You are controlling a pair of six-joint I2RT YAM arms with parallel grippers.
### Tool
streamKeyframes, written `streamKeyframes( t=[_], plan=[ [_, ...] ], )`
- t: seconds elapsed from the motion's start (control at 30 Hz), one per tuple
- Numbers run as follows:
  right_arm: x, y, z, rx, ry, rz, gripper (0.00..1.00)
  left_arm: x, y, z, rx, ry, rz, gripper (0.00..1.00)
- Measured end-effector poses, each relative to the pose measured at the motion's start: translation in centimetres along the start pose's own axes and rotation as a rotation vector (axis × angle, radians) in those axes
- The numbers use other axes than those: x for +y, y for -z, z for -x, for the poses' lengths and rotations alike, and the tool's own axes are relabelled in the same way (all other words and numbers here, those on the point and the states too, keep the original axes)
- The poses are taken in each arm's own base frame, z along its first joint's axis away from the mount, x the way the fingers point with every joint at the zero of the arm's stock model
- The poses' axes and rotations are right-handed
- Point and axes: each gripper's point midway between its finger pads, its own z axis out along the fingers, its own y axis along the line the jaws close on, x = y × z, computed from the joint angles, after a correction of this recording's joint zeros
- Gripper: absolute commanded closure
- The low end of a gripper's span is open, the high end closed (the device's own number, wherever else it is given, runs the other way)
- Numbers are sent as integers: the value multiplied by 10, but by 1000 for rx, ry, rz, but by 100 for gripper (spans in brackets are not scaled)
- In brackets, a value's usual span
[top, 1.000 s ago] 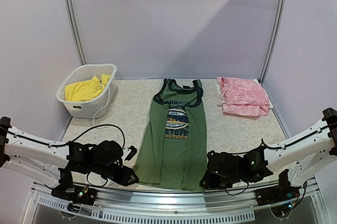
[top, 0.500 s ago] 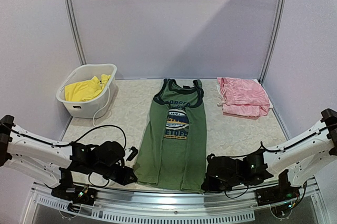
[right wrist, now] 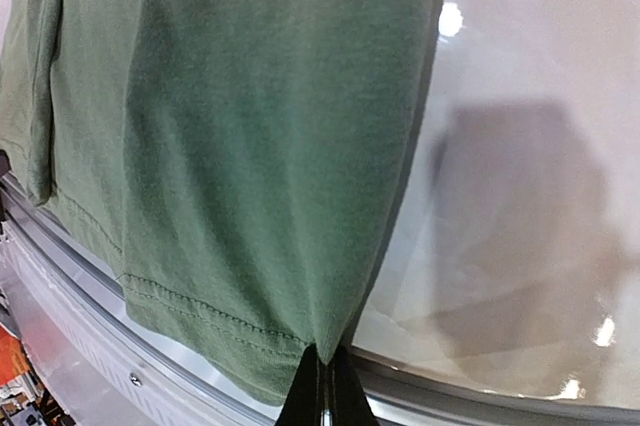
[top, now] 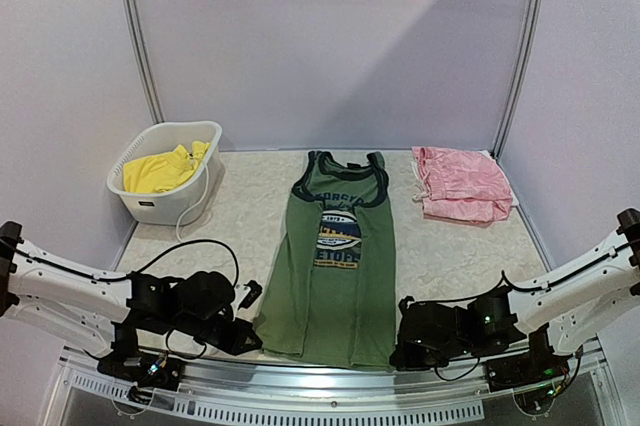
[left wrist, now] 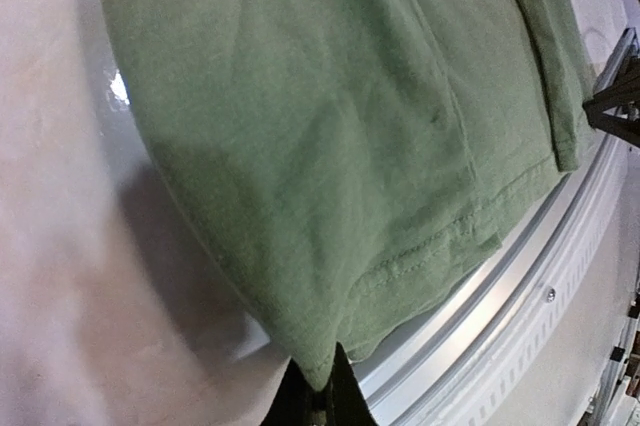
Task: Fold and stack the mixed laundry pile
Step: Pick up the rectangle-folded tank top from the center of the board, then fold the rectangle-folded tank top at the center of the board.
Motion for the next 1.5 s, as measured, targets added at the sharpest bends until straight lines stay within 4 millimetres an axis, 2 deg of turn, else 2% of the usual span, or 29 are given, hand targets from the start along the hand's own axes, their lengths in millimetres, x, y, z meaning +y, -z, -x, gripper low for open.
streamKeyframes(
  t=[0.2,0.33,0.6,0.8,0.9,1.13,1.4,1.5],
  plan=[
    [-10,13,3,-23,3,-30,100,-1,4,-1,-4,-9,9,100],
    [-11,25,12,-66,6,-47,100,-11,10,13,-41,-14,7,100],
    [5,55,40,-184,19,-26,100,-50,34,64,-186,-48,-40,100],
    [25,71,70,-255,33,-21,100,-60,50,98,-273,-54,-20,100],
    [33,79,93,-301,30,-27,100,-61,59,121,-321,-54,5,100],
    [32,90,152,-385,20,-83,100,-54,65,163,-374,-63,77,100],
    [31,87,209,-410,31,-155,100,-18,51,209,-391,-41,190,100],
    [29,82,227,-407,34,-176,100,-10,46,225,-394,-36,202,100]
  ],
)
